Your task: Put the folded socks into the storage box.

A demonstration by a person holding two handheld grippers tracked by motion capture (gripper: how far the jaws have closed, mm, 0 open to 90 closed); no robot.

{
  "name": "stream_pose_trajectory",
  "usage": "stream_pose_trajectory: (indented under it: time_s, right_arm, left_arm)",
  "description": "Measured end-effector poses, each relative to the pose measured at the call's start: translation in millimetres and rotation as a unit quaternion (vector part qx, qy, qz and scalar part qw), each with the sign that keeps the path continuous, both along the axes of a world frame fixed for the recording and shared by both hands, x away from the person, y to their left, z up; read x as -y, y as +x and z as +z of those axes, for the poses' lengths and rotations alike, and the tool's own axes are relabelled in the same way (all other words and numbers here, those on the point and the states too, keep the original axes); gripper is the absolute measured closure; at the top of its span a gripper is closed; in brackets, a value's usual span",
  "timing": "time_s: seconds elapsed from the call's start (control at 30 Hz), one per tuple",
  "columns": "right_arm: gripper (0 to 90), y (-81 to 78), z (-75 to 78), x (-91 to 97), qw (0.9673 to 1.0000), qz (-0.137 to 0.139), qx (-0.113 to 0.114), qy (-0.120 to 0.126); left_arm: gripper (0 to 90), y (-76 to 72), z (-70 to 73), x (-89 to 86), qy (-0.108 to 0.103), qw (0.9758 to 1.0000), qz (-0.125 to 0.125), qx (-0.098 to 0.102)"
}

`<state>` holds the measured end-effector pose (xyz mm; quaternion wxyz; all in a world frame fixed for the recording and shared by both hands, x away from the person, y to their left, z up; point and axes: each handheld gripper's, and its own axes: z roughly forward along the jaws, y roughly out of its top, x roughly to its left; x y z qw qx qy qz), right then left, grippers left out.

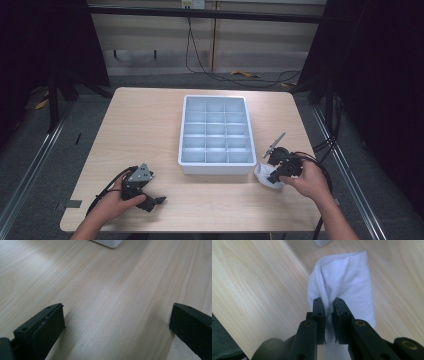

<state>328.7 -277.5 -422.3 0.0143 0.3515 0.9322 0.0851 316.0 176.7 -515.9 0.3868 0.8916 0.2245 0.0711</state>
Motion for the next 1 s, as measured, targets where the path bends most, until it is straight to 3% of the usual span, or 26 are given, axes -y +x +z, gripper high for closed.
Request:
stream_pose_trajectory:
  time_s: [0.13,0.4,0.6,0.83,1.0]
  right_arm:
    - [81.0,-0.6,8.8,2.7,1.0,0.001,0.004,0.003]
    - [80.9,1.3,40.5,4.8,0.9998,0.0,0.012,0.019]
    - [80.8,6.3,60.9,-0.6,0.9995,0.012,0.026,0.011]
    - [80.8,10.0,69.0,-6.2,0.9993,0.02,0.026,0.016]
    - [80.8,14.4,87.4,-8.3,0.9991,0.019,0.037,0.01]
  left_arm:
    - [0.0,0.0,0.0,0.0,0.0,1.0,0.0,0.0]
    - [0.0,0.0,0.0,0.0,0.0,1.0,0.0,0.0]
    - [0.0,-0.1,0.0,0.0,0.0,1.0,0.0,-0.001]
    - [0.0,0.0,0.0,0.0,0.0,1.0,0.0,0.0]
    - [0.0,0.1,0.1,-0.1,0.001,1.0,-0.001,0.001]
